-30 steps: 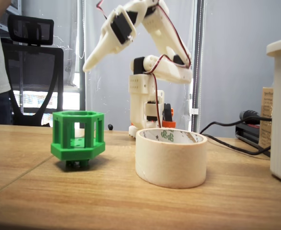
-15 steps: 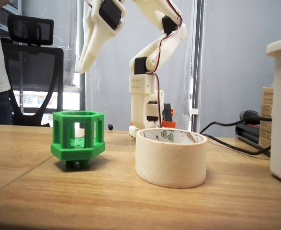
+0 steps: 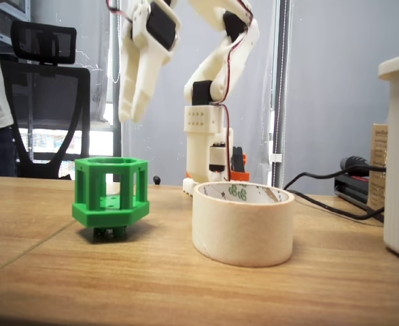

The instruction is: Grasp a component and put it in the bin.

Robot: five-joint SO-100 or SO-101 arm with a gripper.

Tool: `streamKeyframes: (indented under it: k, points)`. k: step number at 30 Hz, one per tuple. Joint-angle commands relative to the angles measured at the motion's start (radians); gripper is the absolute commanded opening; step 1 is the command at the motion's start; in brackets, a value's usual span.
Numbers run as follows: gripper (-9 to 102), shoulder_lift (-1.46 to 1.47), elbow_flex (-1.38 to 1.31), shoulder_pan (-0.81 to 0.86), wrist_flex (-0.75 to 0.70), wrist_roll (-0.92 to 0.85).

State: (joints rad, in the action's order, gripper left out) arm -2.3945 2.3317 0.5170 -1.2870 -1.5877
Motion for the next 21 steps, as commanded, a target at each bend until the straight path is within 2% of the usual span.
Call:
streamKeyframes:
  k: [1,13,21]
  points:
    - [17,0.097,-0.061,-0.008,0.012,-0.006]
    - [17,0.219,-0.298,-0.008,0.012,0.002]
    - [17,0.368,-0.342,-0.008,0.012,-0.006]
